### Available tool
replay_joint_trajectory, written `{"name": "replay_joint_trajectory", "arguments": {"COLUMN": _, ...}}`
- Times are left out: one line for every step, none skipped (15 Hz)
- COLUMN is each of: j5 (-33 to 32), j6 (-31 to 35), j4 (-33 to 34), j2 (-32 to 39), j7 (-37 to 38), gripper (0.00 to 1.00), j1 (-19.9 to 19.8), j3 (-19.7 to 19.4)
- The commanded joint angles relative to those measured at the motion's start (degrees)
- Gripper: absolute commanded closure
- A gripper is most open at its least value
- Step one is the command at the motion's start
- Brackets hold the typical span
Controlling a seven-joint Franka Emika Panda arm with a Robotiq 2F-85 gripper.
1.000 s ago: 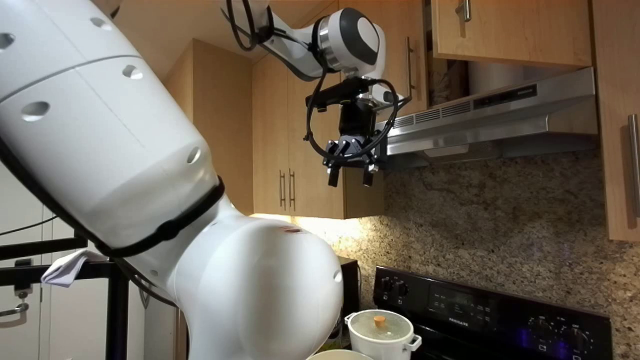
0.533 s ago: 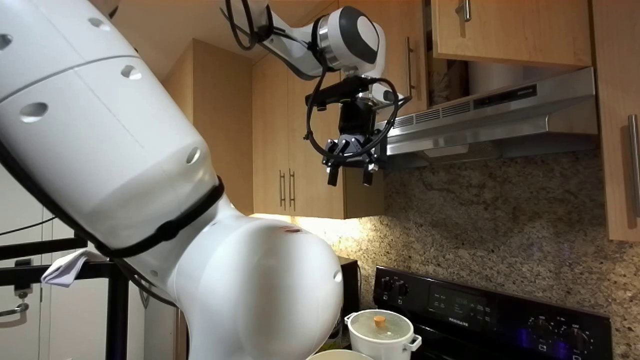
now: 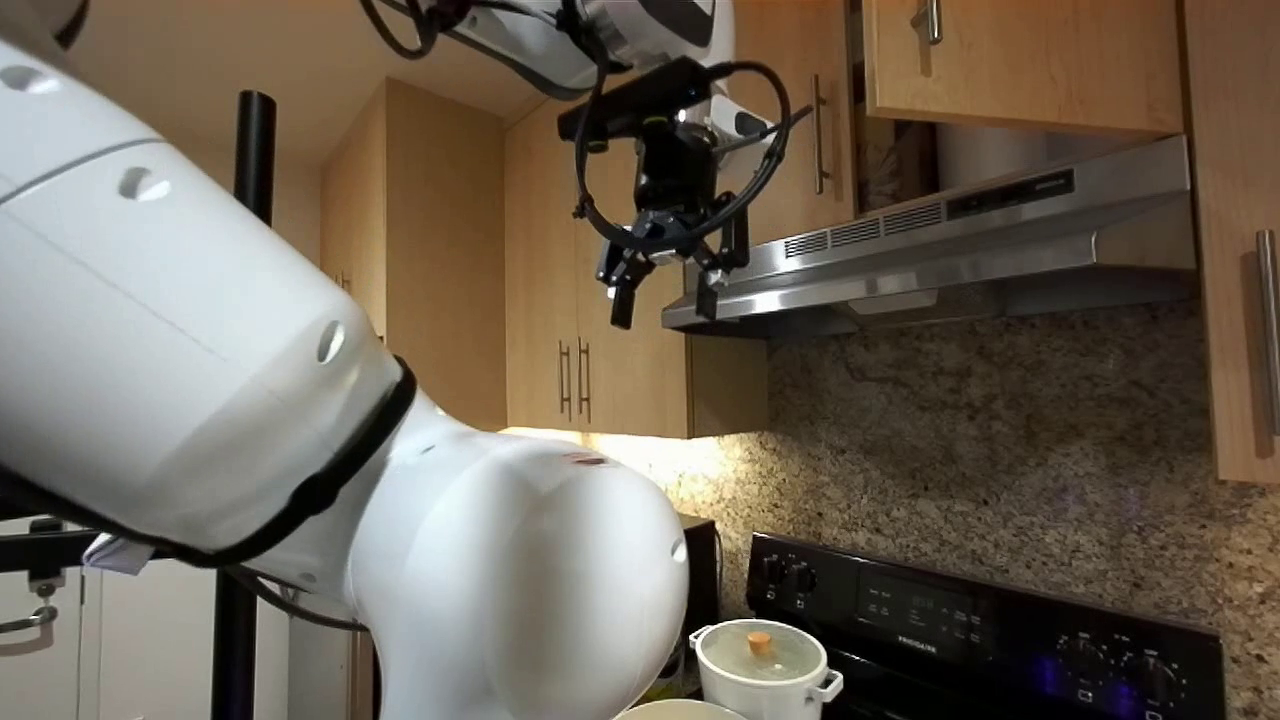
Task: Open the right cabinet door wider
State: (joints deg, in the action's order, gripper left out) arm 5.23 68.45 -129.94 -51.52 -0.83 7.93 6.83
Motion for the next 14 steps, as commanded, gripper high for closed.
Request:
{"name": "replay_joint_trajectory", "arguments": {"j5": -2.95, "j6": -3.16, "j4": -2.3, "j2": -10.6, "j7": -3.86, "gripper": 0.0, "j1": 0.07, "j3": -3.17}}
{"name": "replay_joint_trajectory", "arguments": {"j5": -3.23, "j6": -2.25, "j4": -1.93, "j2": -13.2, "j7": -3.55, "gripper": 0.0, "j1": -0.81, "j3": -4.49}}
{"name": "replay_joint_trajectory", "arguments": {"j5": -3.36, "j6": -1.16, "j4": -1.33, "j2": -14.97, "j7": -3.3, "gripper": 0.0, "j1": -1.48, "j3": -5.73}}
{"name": "replay_joint_trajectory", "arguments": {"j5": -2.99, "j6": -0.94, "j4": 0.63, "j2": -15.52, "j7": -3.06, "gripper": 0.0, "j1": -2.22, "j3": -7.58}}
{"name": "replay_joint_trajectory", "arguments": {"j5": -2.68, "j6": -0.31, "j4": 1.98, "j2": -16.21, "j7": -2.82, "gripper": 0.0, "j1": -2.9, "j3": -8.95}}
{"name": "replay_joint_trajectory", "arguments": {"j5": -2.41, "j6": 0.88, "j4": 3.32, "j2": -16.64, "j7": -2.73, "gripper": 0.0, "j1": -3.61, "j3": -10.43}}
{"name": "replay_joint_trajectory", "arguments": {"j5": -2.36, "j6": 2.21, "j4": 5.38, "j2": -16.21, "j7": -2.02, "gripper": 0.0, "j1": -4.69, "j3": -11.58}}
{"name": "replay_joint_trajectory", "arguments": {"j5": -1.88, "j6": 4.04, "j4": 8.05, "j2": -15.19, "j7": -1.73, "gripper": 0.0, "j1": -5.21, "j3": -12.56}}
{"name": "replay_joint_trajectory", "arguments": {"j5": -1.31, "j6": 6.41, "j4": 10.01, "j2": -14.4, "j7": -1.37, "gripper": 0.0, "j1": -5.73, "j3": -13.44}}
{"name": "replay_joint_trajectory", "arguments": {"j5": -0.05, "j6": 8.45, "j4": 13.79, "j2": -11.7, "j7": -0.03, "gripper": 0.0, "j1": -6.34, "j3": -14.02}}
{"name": "replay_joint_trajectory", "arguments": {"j5": 1.18, "j6": 11.18, "j4": 15.33, "j2": -10.82, "j7": 1.14, "gripper": 0.0, "j1": -6.88, "j3": -14.45}}
{"name": "replay_joint_trajectory", "arguments": {"j5": 3.02, "j6": 13.98, "j4": 18.24, "j2": -8.33, "j7": 2.98, "gripper": 0.0, "j1": -7.39, "j3": -14.32}}
{"name": "replay_joint_trajectory", "arguments": {"j5": 4.32, "j6": 17.4, "j4": 19.9, "j2": -6.54, "j7": 4.65, "gripper": 0.0, "j1": -8.1, "j3": -13.77}}
{"name": "replay_joint_trajectory", "arguments": {"j5": 5.36, "j6": 21.09, "j4": 21.59, "j2": -4.52, "j7": 6.44, "gripper": 0.0, "j1": -8.87, "j3": -12.94}}
